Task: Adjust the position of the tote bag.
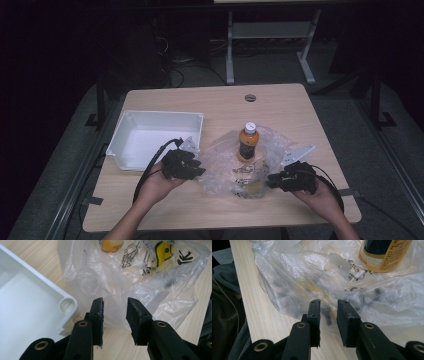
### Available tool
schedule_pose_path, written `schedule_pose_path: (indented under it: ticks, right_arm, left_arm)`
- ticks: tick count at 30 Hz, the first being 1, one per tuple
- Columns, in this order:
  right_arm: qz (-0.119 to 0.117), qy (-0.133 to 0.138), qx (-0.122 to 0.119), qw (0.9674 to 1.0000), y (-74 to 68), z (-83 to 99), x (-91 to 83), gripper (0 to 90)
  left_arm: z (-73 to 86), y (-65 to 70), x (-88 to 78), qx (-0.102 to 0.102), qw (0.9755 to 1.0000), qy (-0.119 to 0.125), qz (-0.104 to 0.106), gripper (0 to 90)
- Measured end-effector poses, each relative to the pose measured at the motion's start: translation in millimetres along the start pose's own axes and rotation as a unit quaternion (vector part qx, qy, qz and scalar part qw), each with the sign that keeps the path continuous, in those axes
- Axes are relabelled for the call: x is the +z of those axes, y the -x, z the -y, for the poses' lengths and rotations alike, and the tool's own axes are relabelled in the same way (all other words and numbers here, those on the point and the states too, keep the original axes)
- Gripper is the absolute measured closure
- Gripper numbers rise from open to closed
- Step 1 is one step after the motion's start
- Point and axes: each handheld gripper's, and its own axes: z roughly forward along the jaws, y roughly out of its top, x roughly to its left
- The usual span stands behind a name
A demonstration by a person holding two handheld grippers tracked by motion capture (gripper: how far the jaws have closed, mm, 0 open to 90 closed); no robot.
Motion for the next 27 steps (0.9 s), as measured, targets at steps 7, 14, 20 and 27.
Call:
schedule_pose_path:
  ticks: [7,14,20,27]
  right_arm:
    - [0.002,-0.002,0.0,1.0,-0.1,0.0,0.3,72.1]
    - [0.004,-0.001,-0.002,1.0,-0.6,-0.3,-0.4,72.1]
    - [0.004,0.001,-0.001,1.0,-0.5,-0.2,-0.9,72.1]
    - [0.005,0.005,-0.001,1.0,-1.5,-0.2,-3.0,72.1]
  left_arm:
    - [12.1,-6.0,-11.1,-0.017,0.9997,0.011,-0.016,64.3]
    - [20.7,-15.2,-19.2,-0.03,0.9984,0.014,-0.045,67.2]
    - [24.5,-22.6,-16.5,-0.039,0.9972,0.008,-0.064,70.3]
    - [20.0,-27.1,-7.6,-0.041,0.996,-0.008,-0.079,78.1]
